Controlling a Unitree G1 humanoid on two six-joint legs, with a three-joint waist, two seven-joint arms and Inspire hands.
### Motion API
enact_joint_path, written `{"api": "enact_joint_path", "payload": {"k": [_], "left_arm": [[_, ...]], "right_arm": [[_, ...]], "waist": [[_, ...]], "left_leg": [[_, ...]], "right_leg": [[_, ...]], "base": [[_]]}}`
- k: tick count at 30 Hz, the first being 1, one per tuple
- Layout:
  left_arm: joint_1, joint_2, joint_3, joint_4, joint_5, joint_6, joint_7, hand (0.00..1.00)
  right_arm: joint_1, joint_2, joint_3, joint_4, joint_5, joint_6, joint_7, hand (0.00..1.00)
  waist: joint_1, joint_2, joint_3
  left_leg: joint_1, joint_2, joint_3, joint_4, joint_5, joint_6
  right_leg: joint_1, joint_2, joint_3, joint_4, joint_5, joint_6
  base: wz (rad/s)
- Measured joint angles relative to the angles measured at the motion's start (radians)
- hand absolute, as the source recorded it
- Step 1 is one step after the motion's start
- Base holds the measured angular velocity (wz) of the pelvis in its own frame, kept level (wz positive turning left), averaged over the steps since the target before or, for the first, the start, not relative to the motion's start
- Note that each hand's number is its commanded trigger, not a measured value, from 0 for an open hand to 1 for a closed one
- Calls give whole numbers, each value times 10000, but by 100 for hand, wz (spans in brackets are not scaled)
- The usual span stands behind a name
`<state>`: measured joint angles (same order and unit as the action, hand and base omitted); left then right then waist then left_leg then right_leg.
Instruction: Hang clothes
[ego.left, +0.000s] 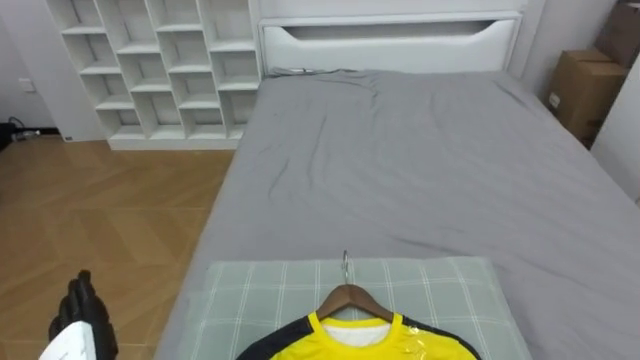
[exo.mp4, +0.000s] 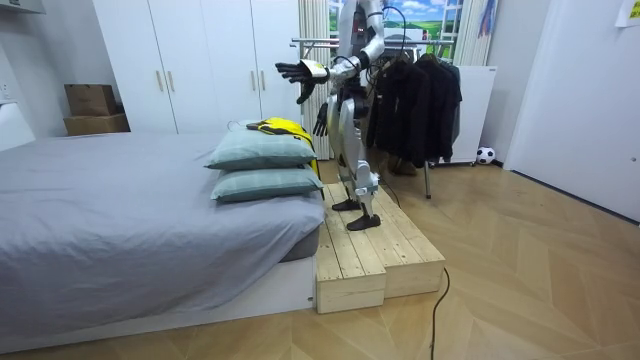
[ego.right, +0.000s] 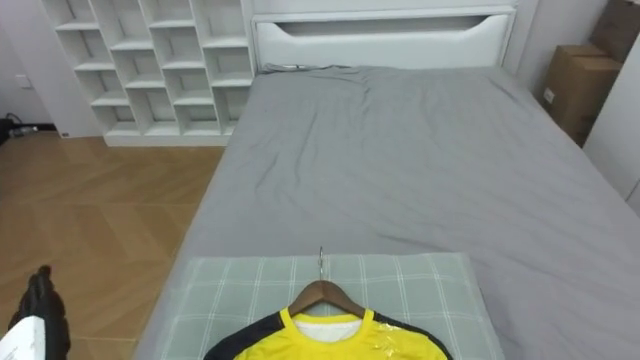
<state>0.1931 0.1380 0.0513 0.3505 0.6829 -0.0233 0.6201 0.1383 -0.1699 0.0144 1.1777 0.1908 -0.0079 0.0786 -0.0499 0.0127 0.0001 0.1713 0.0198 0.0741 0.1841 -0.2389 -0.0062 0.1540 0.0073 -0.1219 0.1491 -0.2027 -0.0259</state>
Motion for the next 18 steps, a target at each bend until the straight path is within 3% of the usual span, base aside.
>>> {"api": "enact_joint_path", "payload": {"k": [7,18], "left_arm": [[-288,1,-218,-3,750,-1,-47,0],[-331,117,-719,-447,1824,-108,-524,0]], "right_arm": [[-3,-11,-5,18,-3,-146,-7,0],[-49,-27,-90,8,-123,-249,392,0]], "waist": [[-90,109,12],[-306,58,33]], "left_leg": [[163,3,63,-116,0,0],[217,29,340,-204,0,0]], "right_leg": [[8,32,264,12,6,7],[-95,76,512,12,16,10]], "base": [[-11],[-7]]}}
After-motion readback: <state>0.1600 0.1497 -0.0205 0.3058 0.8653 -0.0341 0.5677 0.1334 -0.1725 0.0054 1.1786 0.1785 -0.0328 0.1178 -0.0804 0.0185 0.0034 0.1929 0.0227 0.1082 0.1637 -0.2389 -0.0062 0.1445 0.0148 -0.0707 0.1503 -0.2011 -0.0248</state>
